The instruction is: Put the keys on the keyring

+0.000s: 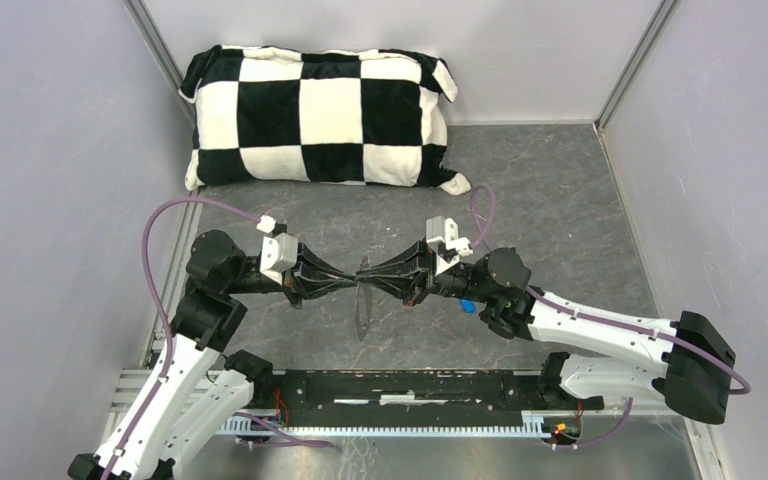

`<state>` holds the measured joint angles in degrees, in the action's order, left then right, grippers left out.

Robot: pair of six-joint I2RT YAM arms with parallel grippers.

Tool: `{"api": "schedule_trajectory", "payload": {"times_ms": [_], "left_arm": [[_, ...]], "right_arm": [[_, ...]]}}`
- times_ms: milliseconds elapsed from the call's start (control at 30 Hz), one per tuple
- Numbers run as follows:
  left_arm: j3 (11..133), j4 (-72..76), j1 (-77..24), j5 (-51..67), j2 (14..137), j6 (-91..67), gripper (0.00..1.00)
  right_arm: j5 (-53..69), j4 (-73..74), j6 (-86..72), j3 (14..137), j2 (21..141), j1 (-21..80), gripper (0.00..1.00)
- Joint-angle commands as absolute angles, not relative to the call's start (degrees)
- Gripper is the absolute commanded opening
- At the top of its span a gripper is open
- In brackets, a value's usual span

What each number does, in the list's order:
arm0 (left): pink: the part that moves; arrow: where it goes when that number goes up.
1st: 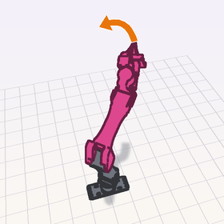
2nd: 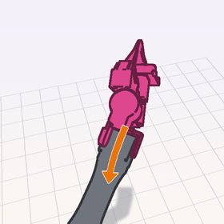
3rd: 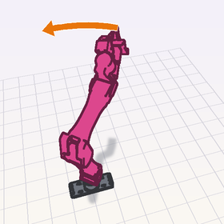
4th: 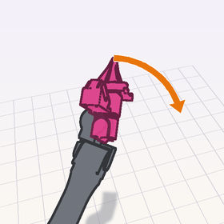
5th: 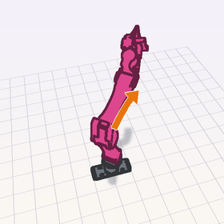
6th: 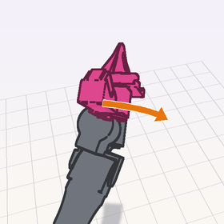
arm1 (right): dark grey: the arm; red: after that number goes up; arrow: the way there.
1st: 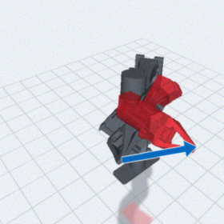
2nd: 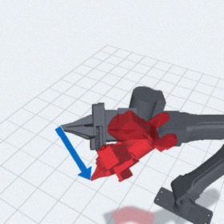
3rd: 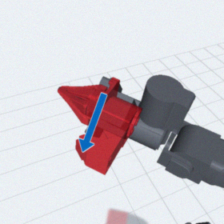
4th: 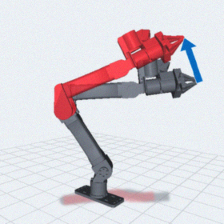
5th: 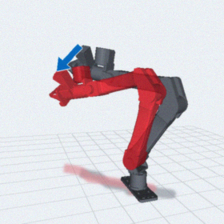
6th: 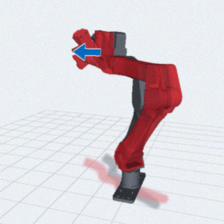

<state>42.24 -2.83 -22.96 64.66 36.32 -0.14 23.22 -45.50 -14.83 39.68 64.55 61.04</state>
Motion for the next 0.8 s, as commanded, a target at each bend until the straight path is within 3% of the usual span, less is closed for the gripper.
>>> {"api": "schedule_trajectory", "payload": {"times_ms": [0,167,767], "left_arm": [[43.12,-2.28,-23.10,65.12,36.17,-0.96,0.09],[44.12,-1.77,-23.10,65.32,37.35,-2.56,0.22],[45.78,-3.01,-23.03,64.82,37.63,-0.36,0.21]], "right_arm": [[22.41,-53.63,-17.22,38.82,63.85,61.38,0.00],[23.33,-56.25,-18.88,38.41,65.19,61.44,0.00],[26.23,-50.18,-16.42,41.81,66.93,61.96,0.00]]}}
